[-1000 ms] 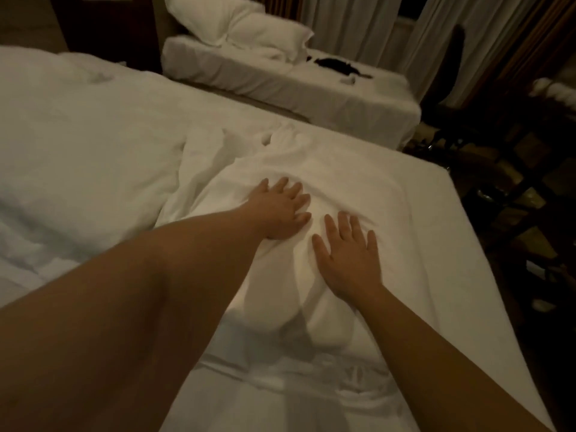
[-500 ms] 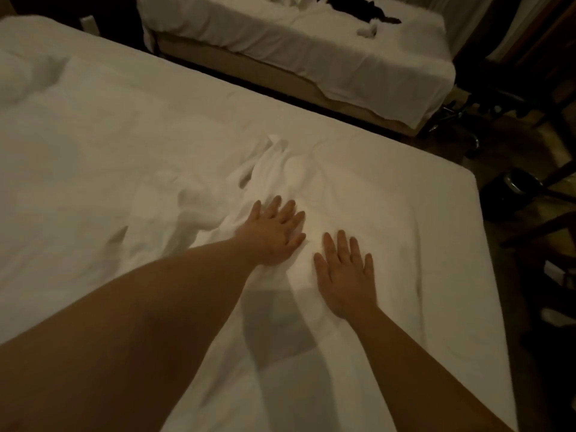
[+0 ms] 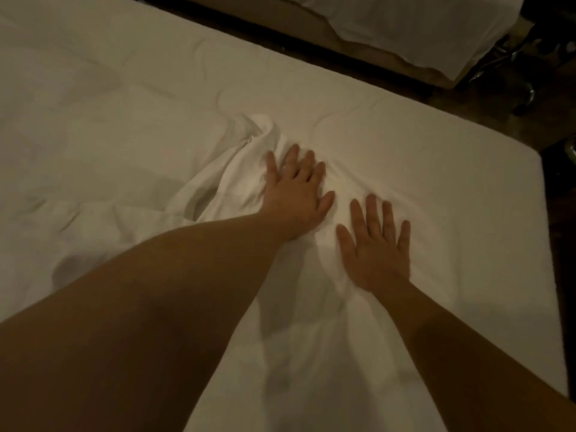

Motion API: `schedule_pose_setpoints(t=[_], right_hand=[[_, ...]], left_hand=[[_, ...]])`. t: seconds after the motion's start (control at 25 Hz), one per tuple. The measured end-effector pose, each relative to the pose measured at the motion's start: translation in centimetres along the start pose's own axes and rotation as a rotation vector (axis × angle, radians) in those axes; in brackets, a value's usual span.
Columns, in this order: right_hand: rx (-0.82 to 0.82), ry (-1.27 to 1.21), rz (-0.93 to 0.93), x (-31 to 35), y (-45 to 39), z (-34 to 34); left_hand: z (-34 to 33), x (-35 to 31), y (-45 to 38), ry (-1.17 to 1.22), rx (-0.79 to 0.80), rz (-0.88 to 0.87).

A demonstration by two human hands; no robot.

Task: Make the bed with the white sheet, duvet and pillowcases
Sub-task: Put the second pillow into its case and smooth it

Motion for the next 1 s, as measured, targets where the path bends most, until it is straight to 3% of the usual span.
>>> schedule_pose_setpoints(t=[0.16, 0.32, 0.44, 0.52, 0.72, 1.0], right_hand=[[0.000, 0.005, 0.064, -0.9, -4.3, -0.2], [-0.027, 0.016, 0.034, -3.0, -6.8, 0.7], [-0.113, 0.048, 0.057, -4.0, -7.0, 1.9], [-0.137, 0.020, 0.054, -4.4, -7.2, 3.6], [-0.052, -0.210, 0.101, -5.4, -8.6, 8.9], [0.181, -0.242, 0.086, -8.5, -9.3, 6.9]], left_hand=[[-0.8, -1.4, -4.6, 0.029, 0.026, -0.058], [-0.9, -0.6, -5.3, -0.044, -0.070, -0.092], [0.8, -0.4, -6.3, -0.025, 0.100, -0.103], [2.8, 0.0, -6.8, -0.049, 0.125, -0.136], [7.1, 1.5, -7.1, 0.071, 0.022, -0.193], [4.9, 2.0, -7.1, -0.049, 0.197, -0.120]])
Point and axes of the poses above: each hand's wrist, its own y-axis away from the middle knuckle, its own z-axis out of the back of the hand, x = y × z, the point moved 2 cm from there along -y, towards the middle knuckle, and after that the axes turned 2 degrees about y, right-handed, at the moved point
